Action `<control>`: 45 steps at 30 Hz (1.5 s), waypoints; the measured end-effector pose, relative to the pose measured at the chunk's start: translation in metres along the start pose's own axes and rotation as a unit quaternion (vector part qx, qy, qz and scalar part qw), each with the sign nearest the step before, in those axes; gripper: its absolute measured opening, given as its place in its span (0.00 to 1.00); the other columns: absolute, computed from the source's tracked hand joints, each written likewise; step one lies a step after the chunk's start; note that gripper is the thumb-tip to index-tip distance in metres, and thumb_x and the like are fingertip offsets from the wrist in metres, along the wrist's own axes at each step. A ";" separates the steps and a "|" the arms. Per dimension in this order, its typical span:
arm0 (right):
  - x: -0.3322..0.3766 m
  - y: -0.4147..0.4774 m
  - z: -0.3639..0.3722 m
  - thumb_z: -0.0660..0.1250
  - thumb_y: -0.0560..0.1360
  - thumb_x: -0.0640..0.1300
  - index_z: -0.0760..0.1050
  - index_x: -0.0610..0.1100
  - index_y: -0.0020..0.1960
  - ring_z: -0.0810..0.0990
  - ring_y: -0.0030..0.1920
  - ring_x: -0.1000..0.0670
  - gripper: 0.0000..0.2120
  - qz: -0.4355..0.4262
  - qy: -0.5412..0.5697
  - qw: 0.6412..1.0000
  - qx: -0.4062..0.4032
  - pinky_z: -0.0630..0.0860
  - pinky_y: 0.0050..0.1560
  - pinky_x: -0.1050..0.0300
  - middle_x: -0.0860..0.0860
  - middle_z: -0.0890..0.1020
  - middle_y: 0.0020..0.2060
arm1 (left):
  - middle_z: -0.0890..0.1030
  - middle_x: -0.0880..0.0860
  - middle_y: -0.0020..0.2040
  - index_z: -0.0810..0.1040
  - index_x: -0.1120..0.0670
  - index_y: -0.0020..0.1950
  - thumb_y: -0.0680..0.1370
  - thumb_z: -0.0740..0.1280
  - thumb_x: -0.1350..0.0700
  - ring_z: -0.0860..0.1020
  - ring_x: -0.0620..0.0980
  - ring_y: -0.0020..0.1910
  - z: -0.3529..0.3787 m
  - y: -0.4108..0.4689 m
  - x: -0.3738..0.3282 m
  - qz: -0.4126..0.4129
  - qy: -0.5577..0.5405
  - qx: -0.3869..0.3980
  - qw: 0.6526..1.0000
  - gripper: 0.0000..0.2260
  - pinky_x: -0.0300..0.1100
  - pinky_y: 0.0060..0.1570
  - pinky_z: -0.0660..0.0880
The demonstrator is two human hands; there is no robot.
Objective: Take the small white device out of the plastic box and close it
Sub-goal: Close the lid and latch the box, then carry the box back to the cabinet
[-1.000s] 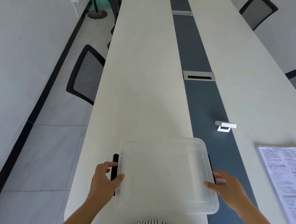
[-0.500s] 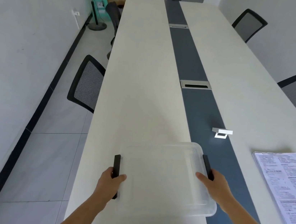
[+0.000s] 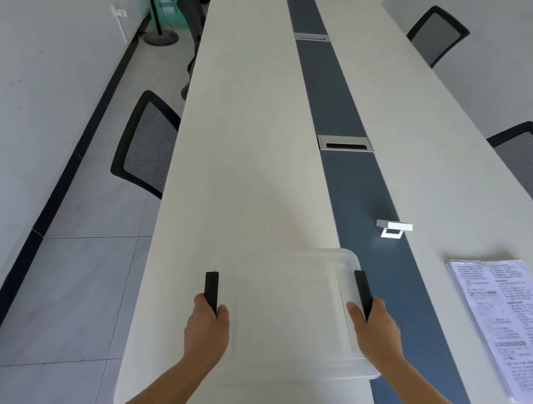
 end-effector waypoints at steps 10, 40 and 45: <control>0.013 -0.020 -0.023 0.65 0.75 0.54 0.70 0.44 0.61 0.77 0.41 0.48 0.19 -0.051 0.008 0.999 0.013 0.75 0.42 0.54 0.49 0.80 0.44 | 0.80 0.53 0.48 0.64 0.55 0.72 0.78 0.63 0.55 0.79 0.50 0.40 -0.036 -0.014 0.003 0.088 -0.002 0.000 0.996 0.22 0.42 0.35 0.76; 0.160 -0.308 0.152 0.68 0.74 0.46 0.64 0.58 0.69 0.77 0.38 0.49 0.26 -0.350 0.037 0.886 0.301 0.71 0.37 0.57 0.51 0.77 0.39 | 0.69 0.52 0.31 0.70 0.47 0.67 0.76 0.65 0.57 0.66 0.48 0.27 -0.258 -0.289 0.307 -0.120 -0.201 -0.360 0.903 0.19 0.42 0.28 0.65; 0.211 -0.378 0.219 0.68 0.74 0.47 0.64 0.56 0.70 0.76 0.37 0.52 0.27 -0.355 0.057 0.884 0.298 0.71 0.35 0.59 0.54 0.76 0.37 | 0.78 0.59 0.38 0.69 0.46 0.67 0.76 0.65 0.57 0.74 0.58 0.32 -0.356 -0.278 0.358 -0.127 -0.162 -0.368 0.907 0.20 0.51 0.32 0.74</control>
Point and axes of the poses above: each hand's wrist, its own y-axis towards the middle knuckle, its own z-axis out of the palm, x = y × z, the point moved 4 cm from there along y, towards the middle knuckle
